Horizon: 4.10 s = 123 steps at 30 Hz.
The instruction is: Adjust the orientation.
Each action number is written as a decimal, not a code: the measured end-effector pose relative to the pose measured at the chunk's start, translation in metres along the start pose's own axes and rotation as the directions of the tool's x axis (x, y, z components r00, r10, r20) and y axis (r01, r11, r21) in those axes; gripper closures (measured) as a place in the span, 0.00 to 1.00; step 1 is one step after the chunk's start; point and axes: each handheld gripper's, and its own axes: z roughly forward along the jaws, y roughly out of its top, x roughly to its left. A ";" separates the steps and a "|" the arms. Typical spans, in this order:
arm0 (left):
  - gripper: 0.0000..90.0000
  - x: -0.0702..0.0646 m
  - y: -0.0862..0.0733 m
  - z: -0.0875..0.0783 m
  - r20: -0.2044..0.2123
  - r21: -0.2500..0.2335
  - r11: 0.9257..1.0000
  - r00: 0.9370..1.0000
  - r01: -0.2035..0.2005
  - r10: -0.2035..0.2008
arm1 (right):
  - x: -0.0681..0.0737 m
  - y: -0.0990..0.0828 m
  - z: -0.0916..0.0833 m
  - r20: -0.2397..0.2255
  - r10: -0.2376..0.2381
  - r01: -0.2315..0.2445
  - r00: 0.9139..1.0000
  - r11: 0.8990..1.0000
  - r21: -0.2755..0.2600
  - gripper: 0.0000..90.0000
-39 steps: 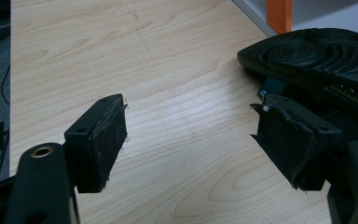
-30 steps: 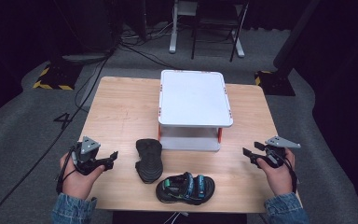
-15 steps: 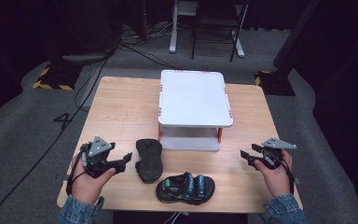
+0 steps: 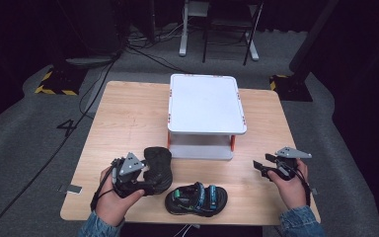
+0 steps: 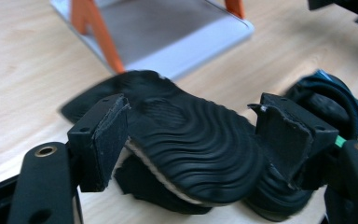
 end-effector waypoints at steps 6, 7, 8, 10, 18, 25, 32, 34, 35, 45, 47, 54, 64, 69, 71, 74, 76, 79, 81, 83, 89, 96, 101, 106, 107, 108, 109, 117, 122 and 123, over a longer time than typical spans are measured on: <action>0.28 -0.012 -0.003 0.015 0.016 0.035 0.998 0.999 -0.047 0.046 | 0.001 0.000 0.001 -0.011 -0.005 0.005 1.000 1.000 0.006 0.42; 0.28 -0.013 -0.004 0.017 0.021 0.040 0.998 0.998 -0.053 0.052 | 0.002 0.000 0.002 -0.013 -0.002 0.002 1.000 1.000 0.008 0.42; 0.28 -0.014 -0.004 0.019 0.022 0.046 0.997 0.998 -0.054 0.053 | 0.002 0.000 0.002 -0.013 -0.002 0.002 1.000 1.000 0.009 0.42; 0.27 -0.015 -0.006 0.023 0.018 0.041 0.997 0.997 -0.070 0.069 | 0.002 0.000 0.002 -0.015 -0.001 0.001 1.000 1.000 0.015 0.42; 0.25 -0.020 -0.010 0.030 0.011 0.042 0.991 0.991 -0.131 0.130 | 0.004 -0.001 0.005 -0.040 -0.001 0.002 0.999 1.000 0.027 0.42; 0.25 -0.025 -0.012 0.033 -0.032 0.045 0.979 0.980 -0.197 0.198 | 0.006 -0.001 0.006 -0.060 -0.006 0.008 0.998 0.999 0.032 0.41; 0.23 -0.023 -0.013 0.033 -0.082 0.069 0.974 0.971 -0.217 0.223 | 0.005 -0.002 0.006 -0.076 0.005 -0.004 0.997 1.000 0.026 0.41; 0.22 -0.022 -0.013 0.033 -0.078 0.068 0.975 0.973 -0.210 0.215 | 0.005 -0.002 0.007 -0.073 0.008 -0.006 0.997 1.000 0.024 0.40; 0.22 -0.022 -0.013 0.033 -0.078 0.069 0.976 0.974 -0.207 0.212 | 0.005 -0.002 0.007 -0.075 0.009 -0.008 0.997 1.000 0.024 0.40; 0.23 -0.006 -0.012 0.019 -0.039 0.096 0.990 0.993 -0.104 0.108 | 0.005 -0.002 0.006 -0.080 0.014 -0.012 0.997 1.000 0.023 0.40; 0.23 -0.001 -0.014 0.016 -0.026 0.088 0.993 0.997 -0.074 0.076 | 0.005 -0.002 0.007 -0.080 0.014 -0.012 0.997 1.000 0.023 0.40; 0.25 0.008 -0.020 0.005 -0.014 0.082 0.996 0.999 -0.039 0.040 | 0.005 0.000 0.008 -0.082 0.014 -0.013 0.997 1.000 0.016 0.40; 0.34 0.021 -0.033 -0.020 -0.052 0.096 0.994 0.998 0.047 -0.042 | 0.006 0.010 0.015 -0.097 0.006 -0.005 0.995 1.000 0.008 0.40; 0.39 0.035 -0.041 -0.029 -0.101 0.126 0.987 0.991 0.104 -0.092 | 0.009 0.013 0.019 -0.108 -0.005 0.006 0.994 1.000 0.012 0.40; 0.45 0.041 -0.046 -0.031 -0.137 0.141 0.982 0.985 0.124 -0.105 | 0.010 0.014 0.020 -0.109 -0.008 0.009 0.994 1.000 0.011 0.40; 0.51 0.052 -0.055 -0.030 -0.194 0.217 0.966 0.976 0.138 -0.096 | 0.011 0.015 0.022 -0.111 -0.013 0.015 0.994 1.000 0.016 0.40; 0.50 0.058 -0.060 -0.029 -0.149 0.182 0.965 0.975 0.189 -0.163 | 0.012 0.015 0.023 -0.113 -0.013 0.015 0.993 1.000 0.018 0.40; 0.50 0.062 -0.063 -0.029 -0.121 0.175 0.961 0.973 0.214 -0.195 | 0.013 0.015 0.023 -0.112 -0.014 0.017 0.994 1.000 0.021 0.40; 0.50 0.061 -0.061 -0.029 -0.135 0.180 0.964 0.975 0.198 -0.175 | 0.012 0.015 0.023 -0.111 -0.015 0.017 0.994 1.000 0.022 0.40; 0.49 0.058 -0.058 -0.031 -0.152 0.186 0.967 0.977 0.175 -0.148 | 0.012 0.015 0.022 -0.109 -0.016 0.018 0.994 1.000 0.018 0.40; 0.37 0.056 -0.048 -0.043 -0.186 0.087 0.976 0.965 0.201 -0.183 | 0.012 0.014 0.021 -0.104 -0.018 0.020 0.994 1.000 0.022 0.40; 0.26 0.052 -0.034 -0.023 -0.221 0.028 0.984 0.961 0.175 -0.165 | 0.013 0.010 0.020 -0.100 -0.022 0.025 0.995 0.999 0.027 0.40; 0.25 0.058 -0.026 -0.005 -0.245 0.052 0.982 0.955 0.184 -0.166 | 0.013 0.005 0.015 -0.087 -0.017 0.020 0.996 0.999 0.028 0.40; 0.29 0.069 -0.030 0.008 -0.207 0.103 0.963 0.952 0.249 -0.224 | 0.011 -0.001 0.011 -0.074 -0.009 0.012 0.997 1.000 0.029 0.39; 0.31 0.070 -0.031 0.010 -0.205 0.114 0.959 0.950 0.260 -0.234 | 0.011 -0.002 0.010 -0.071 -0.005 0.007 0.997 1.000 0.030 0.39; 0.32 0.070 -0.032 0.011 -0.214 0.126 0.958 0.950 0.258 -0.228 | 0.010 -0.003 0.009 -0.070 -0.009 0.011 0.998 1.000 0.027 0.39; 0.34 0.069 -0.031 0.012 -0.226 0.134 0.959 0.950 0.251 -0.217 | 0.009 -0.003 0.008 -0.067 -0.003 0.005 0.998 1.000 0.029 0.39; 0.55 0.074 -0.035 0.007 -0.267 0.140 0.961 0.943 0.240 -0.197 | 0.009 -0.005 0.005 -0.061 -0.003 0.004 0.998 1.000 0.023 0.39; 0.61 0.071 -0.032 0.004 -0.266 0.114 0.972 0.949 0.203 -0.167 | 0.010 -0.005 0.006 -0.065 -0.004 0.006 0.998 1.000 0.024 0.39; 0.62 0.069 -0.031 0.003 -0.264 0.111 0.975 0.952 0.193 -0.159 | 0.009 -0.005 0.006 -0.065 -0.003 0.005 0.998 1.000 0.023 0.39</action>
